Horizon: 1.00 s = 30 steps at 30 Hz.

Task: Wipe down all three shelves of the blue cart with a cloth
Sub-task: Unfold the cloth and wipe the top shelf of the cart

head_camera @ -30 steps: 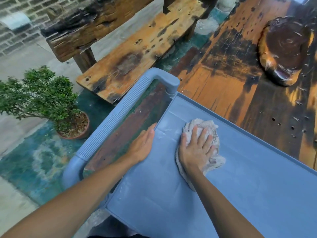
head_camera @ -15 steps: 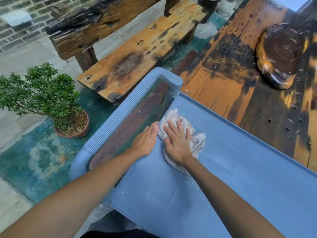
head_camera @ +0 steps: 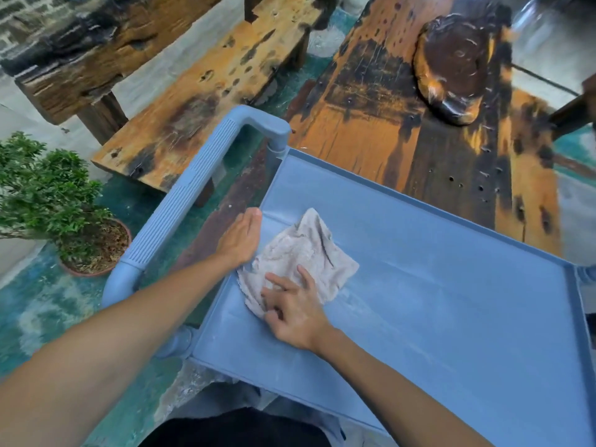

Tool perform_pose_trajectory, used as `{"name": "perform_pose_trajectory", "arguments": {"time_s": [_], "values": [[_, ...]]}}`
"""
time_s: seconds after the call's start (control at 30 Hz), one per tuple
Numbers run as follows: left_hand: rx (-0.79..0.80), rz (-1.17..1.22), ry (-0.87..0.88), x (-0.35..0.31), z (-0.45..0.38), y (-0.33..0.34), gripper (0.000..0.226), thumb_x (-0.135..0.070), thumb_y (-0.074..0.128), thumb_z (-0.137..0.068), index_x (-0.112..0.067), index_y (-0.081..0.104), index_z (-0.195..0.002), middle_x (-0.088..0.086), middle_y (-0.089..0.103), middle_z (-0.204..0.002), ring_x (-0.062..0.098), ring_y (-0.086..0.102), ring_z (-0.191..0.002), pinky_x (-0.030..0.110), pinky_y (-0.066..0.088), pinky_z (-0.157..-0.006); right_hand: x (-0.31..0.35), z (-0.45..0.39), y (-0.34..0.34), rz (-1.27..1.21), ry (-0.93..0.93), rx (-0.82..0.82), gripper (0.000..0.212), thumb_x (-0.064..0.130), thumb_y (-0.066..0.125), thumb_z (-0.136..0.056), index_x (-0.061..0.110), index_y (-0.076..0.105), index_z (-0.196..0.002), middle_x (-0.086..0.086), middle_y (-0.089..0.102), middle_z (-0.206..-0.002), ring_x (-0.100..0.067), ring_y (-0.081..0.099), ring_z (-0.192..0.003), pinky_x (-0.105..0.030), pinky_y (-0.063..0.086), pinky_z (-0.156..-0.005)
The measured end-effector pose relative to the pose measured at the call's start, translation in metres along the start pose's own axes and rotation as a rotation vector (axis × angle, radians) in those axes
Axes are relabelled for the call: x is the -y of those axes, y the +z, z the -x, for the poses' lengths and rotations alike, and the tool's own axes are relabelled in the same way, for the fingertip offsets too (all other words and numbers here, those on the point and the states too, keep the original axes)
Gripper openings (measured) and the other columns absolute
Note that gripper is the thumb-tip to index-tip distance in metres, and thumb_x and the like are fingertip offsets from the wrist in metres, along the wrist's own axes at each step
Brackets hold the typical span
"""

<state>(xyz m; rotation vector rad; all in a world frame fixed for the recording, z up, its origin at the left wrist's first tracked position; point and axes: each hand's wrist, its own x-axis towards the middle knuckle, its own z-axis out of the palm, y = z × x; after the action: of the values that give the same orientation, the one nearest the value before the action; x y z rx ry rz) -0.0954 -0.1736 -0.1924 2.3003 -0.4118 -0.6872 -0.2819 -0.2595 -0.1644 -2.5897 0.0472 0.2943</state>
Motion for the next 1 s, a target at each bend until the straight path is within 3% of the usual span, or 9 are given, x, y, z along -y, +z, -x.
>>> {"name": "perform_pose_trajectory", "arguments": {"time_s": [0.13, 0.2, 0.27, 0.33, 0.4, 0.47, 0.57, 0.73, 1.0], "values": [[-0.119, -0.275, 0.112, -0.003, 0.007, 0.004, 0.034, -0.038, 0.032, -0.103, -0.009, 0.046, -0.114, 0.019, 0.046, -0.117, 0.041, 0.052, -0.108, 0.053, 0.045, -0.087, 0.002, 0.033, 0.004, 0.142, 0.003, 0.011, 0.040, 0.029, 0.042, -0.100, 0.013, 0.075, -0.084, 0.002, 0.080, -0.096, -0.006, 0.055, -0.133, -0.039, 0.006, -0.125], [-0.220, -0.532, 0.275, -0.001, 0.012, 0.009, 0.042, -0.037, 0.048, -0.094, -0.007, 0.046, -0.124, 0.016, 0.047, -0.126, 0.037, 0.050, -0.115, 0.054, 0.040, -0.096, 0.003, 0.039, 0.004, 0.129, 0.102, -0.046, 0.051, 0.030, 0.039, -0.102, 0.009, 0.070, -0.068, -0.005, 0.077, -0.075, -0.018, 0.071, -0.098, -0.037, 0.017, -0.123], [-0.236, -0.647, 0.442, -0.003, 0.016, 0.012, 0.043, -0.033, 0.048, -0.087, -0.011, 0.049, -0.124, 0.010, 0.050, -0.127, 0.031, 0.051, -0.119, 0.057, 0.028, -0.109, 0.005, 0.031, 0.007, 0.096, 0.205, -0.194, 0.046, 0.028, 0.042, -0.100, 0.010, 0.064, -0.064, -0.007, 0.070, -0.065, -0.025, 0.067, -0.075, -0.041, 0.030, -0.119], [-0.169, -0.627, 0.529, -0.012, 0.019, 0.023, 0.036, -0.030, 0.039, -0.086, -0.012, 0.054, -0.113, 0.008, 0.054, -0.119, 0.031, 0.055, -0.111, 0.054, 0.029, -0.109, 0.007, 0.018, 0.014, 0.053, 0.299, -0.396, 0.024, 0.027, 0.048, -0.094, 0.014, 0.068, -0.088, -0.004, 0.072, -0.091, -0.023, 0.066, -0.094, -0.048, 0.032, -0.117], [-0.095, -0.518, 0.520, -0.023, 0.023, 0.031, 0.035, -0.026, 0.035, -0.088, -0.008, 0.058, -0.108, 0.011, 0.054, -0.118, 0.035, 0.056, -0.105, 0.047, 0.039, -0.100, 0.014, 0.001, 0.023, -0.002, 0.459, -0.440, 0.045, 0.031, 0.048, -0.092, 0.017, 0.057, -0.134, -0.005, 0.056, -0.143, -0.022, 0.046, -0.139, -0.049, 0.020, -0.123], [-0.052, -0.453, 0.526, -0.034, 0.026, 0.045, 0.030, -0.023, 0.041, -0.091, -0.009, 0.058, -0.112, 0.010, 0.051, -0.123, 0.034, 0.055, -0.107, 0.044, 0.045, -0.092, 0.015, -0.009, 0.036, -0.044, 0.553, -0.393, 0.069, 0.034, 0.040, -0.096, 0.015, 0.026, -0.160, -0.005, 0.021, -0.169, -0.019, 0.015, -0.157, -0.047, 0.009, -0.126], [0.002, -0.415, 0.488, -0.047, 0.031, 0.063, 0.034, -0.033, 0.036, -0.096, -0.012, 0.053, -0.118, 0.009, 0.047, -0.128, 0.031, 0.050, -0.117, 0.045, 0.048, -0.092, 0.003, -0.003, 0.048, 0.038, 0.483, -0.387, 0.070, 0.038, 0.036, -0.096, 0.013, 0.024, -0.161, -0.006, 0.010, -0.172, -0.021, 0.008, -0.159, -0.049, 0.009, -0.127], [0.007, -0.455, 0.414, -0.065, 0.039, 0.084, 0.046, -0.041, 0.030, -0.097, -0.010, 0.053, -0.122, 0.016, 0.043, -0.136, 0.038, 0.043, -0.127, 0.051, 0.040, -0.105, -0.038, 0.036, 0.040, 0.114, 0.303, -0.507, 0.049, 0.040, 0.055, -0.094, 0.020, 0.061, -0.139, -0.007, 0.047, -0.157, -0.028, 0.038, -0.149, -0.051, 0.030, -0.121], [0.090, -0.530, 0.438, -0.086, 0.050, 0.125, 0.056, -0.044, 0.036, -0.102, -0.016, 0.034, -0.151, 0.015, 0.014, -0.163, 0.040, 0.021, -0.147, 0.057, 0.027, -0.114, -0.115, 0.092, 0.017, 0.276, 0.190, -0.450, 0.056, 0.049, 0.050, -0.095, 0.031, 0.051, -0.148, 0.004, 0.041, -0.161, -0.026, 0.038, -0.149, -0.050, 0.027, -0.121]]}}
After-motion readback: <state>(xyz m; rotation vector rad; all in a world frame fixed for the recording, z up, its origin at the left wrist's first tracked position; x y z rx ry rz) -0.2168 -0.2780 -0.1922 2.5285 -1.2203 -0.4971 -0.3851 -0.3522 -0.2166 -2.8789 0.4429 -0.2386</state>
